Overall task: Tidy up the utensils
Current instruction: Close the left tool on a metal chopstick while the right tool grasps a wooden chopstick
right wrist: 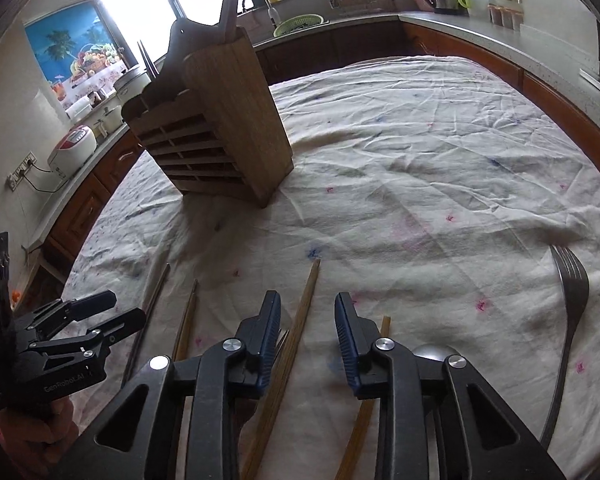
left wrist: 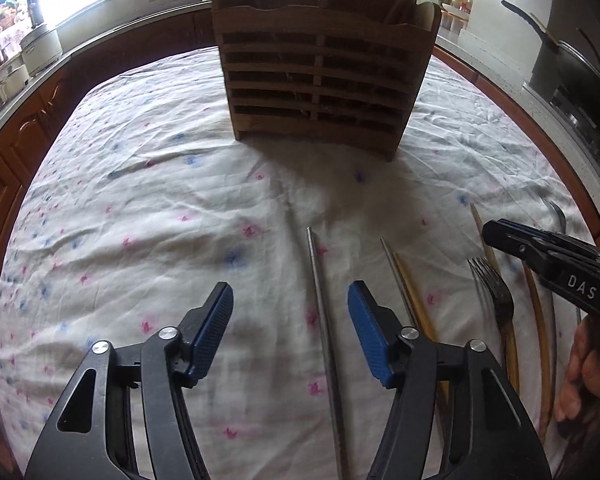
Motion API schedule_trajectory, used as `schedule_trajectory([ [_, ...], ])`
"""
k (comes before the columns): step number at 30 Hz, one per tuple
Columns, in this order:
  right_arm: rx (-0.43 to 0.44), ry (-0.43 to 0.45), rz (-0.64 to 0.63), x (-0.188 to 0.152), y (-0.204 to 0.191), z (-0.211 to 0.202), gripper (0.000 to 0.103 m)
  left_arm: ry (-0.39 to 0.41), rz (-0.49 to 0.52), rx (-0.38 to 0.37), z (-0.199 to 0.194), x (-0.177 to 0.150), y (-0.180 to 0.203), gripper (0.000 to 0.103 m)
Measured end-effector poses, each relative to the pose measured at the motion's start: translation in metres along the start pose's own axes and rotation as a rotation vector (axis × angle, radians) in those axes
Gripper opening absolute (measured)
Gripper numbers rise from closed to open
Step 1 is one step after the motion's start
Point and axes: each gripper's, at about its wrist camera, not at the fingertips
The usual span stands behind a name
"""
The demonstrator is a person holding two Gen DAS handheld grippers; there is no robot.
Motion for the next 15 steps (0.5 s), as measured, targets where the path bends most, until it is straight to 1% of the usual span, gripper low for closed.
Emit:
schedule_trajectory([
  [1,-0.007,-0.014,-0.008,0.001,0.0,0.005,0.025,-0.016,0.007,-0.006,0.006,0.003,0.002,0.047],
  [3,-0.03,-0.02,-0.043,0.003,-0.005,0.011,0.025,-0.004,0.033,0.017,0.011,0.008,0.008,0.045],
  [6,-0.057,-0.036,-0.084,0.007,-0.011,0.016,0.023,0.012,0.045,0.008,0.013,0.012,0.01,0.036],
  [7,-0.071,-0.037,-0.102,0.008,-0.013,0.018,0.021,0.019,0.053,0.007,0.013,0.012,0.011,0.032],
  [8,-0.093,-0.037,-0.12,0.008,-0.015,0.019,0.014,0.026,0.061,0.005,0.013,0.012,0.012,0.025],
  [9,-0.11,-0.037,-0.13,0.008,-0.016,0.02,0.01,0.032,0.07,0.007,0.013,0.012,0.012,0.022],
  [10,-0.113,-0.039,-0.135,0.01,-0.016,0.021,0.01,0.035,0.079,0.009,0.013,0.013,0.013,0.016],
  [11,-0.115,-0.04,-0.141,0.011,-0.016,0.021,0.009,0.036,0.085,0.009,0.012,0.013,0.013,0.006],
  [13,-0.12,-0.038,-0.146,0.012,-0.017,0.021,0.007,0.032,0.078,-0.006,0.011,0.013,0.01,0.006],
  [15,-0.086,-0.034,-0.121,0.012,-0.015,0.018,0.005,0.039,0.056,-0.029,0.007,0.012,0.002,0.004],
])
Point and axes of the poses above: each gripper's, at about its wrist camera, not at the fingertips, and z roughly the way its jaws point, y to its right, x to its top, and after that the axes turned 5 degrees about x, right-handed
